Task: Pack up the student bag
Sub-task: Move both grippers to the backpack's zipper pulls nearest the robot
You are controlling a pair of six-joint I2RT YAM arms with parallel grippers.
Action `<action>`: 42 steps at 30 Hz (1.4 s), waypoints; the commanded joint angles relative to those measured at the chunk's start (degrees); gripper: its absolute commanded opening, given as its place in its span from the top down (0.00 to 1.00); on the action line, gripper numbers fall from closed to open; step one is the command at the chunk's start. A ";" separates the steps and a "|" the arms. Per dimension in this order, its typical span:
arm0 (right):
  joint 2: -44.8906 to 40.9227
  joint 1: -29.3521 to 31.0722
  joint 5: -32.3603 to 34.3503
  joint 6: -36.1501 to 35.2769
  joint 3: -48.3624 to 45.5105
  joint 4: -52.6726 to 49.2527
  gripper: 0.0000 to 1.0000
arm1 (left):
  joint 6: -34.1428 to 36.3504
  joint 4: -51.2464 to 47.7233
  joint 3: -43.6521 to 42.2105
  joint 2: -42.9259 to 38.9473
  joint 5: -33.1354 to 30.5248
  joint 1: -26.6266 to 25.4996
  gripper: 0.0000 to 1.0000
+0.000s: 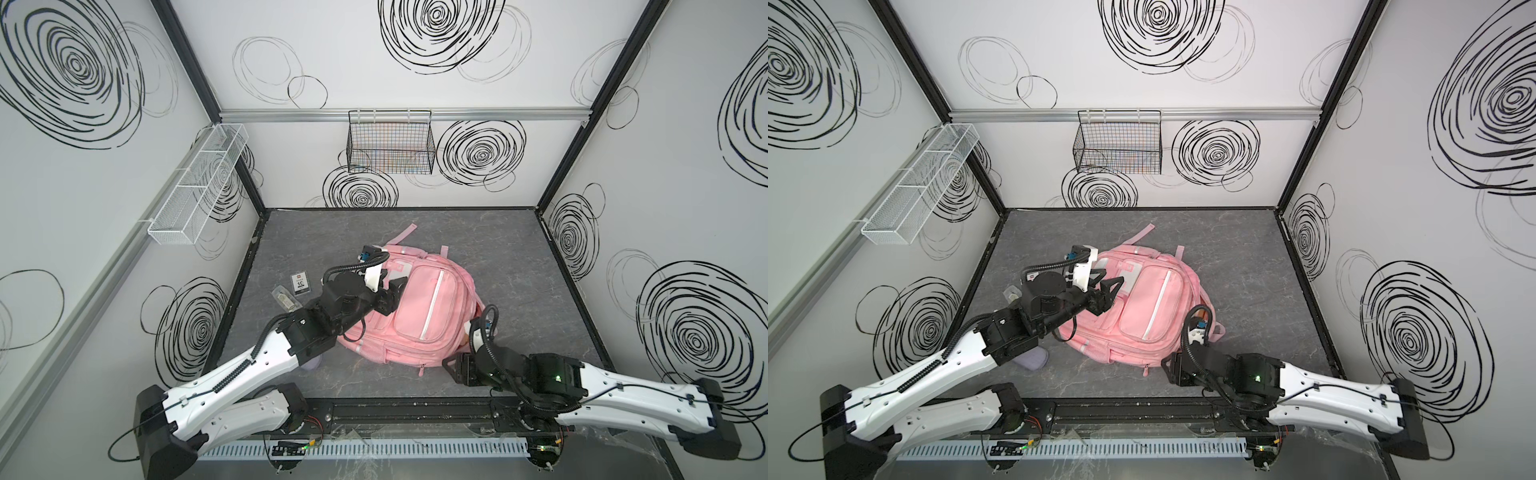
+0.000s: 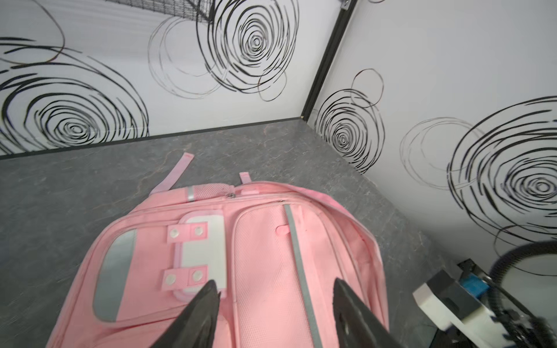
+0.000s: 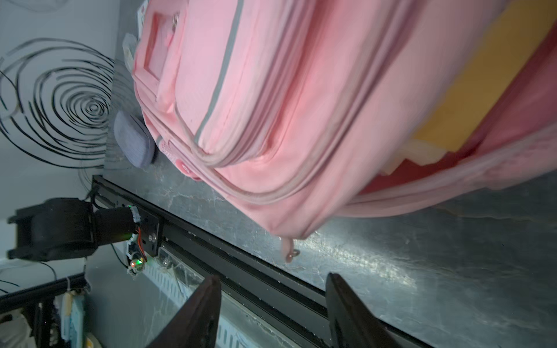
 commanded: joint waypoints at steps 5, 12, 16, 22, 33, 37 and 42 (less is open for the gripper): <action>15.88 4.75 4.57 5.61 -1.90 14.31 0.40 | -0.08 -0.92 -0.66 -3.16 -0.47 2.84 0.37; 20.08 1.81 4.18 1.95 -5.67 26.80 0.41 | 0.35 -1.38 -1.09 -4.11 -0.24 3.91 0.37; 23.64 1.10 2.47 0.29 -5.42 29.82 0.45 | 0.09 -1.16 -1.56 -4.51 -0.04 4.33 0.37; 30.46 -0.09 -0.74 -0.06 -3.93 30.89 0.48 | -0.14 -0.70 -1.71 -4.47 0.18 4.79 0.37; 35.16 -2.62 -2.71 -0.34 -3.70 32.60 0.76 | 0.34 -1.02 -1.82 -4.66 -0.35 4.97 0.37; 32.69 -2.86 -3.22 -0.95 -3.21 31.32 0.92 | 2.89 -1.25 -1.73 -5.10 -0.19 4.99 0.37; 27.37 -4.25 -5.40 -3.90 -1.28 27.60 1.00 | 13.50 -2.37 -0.78 -5.55 2.98 4.78 0.37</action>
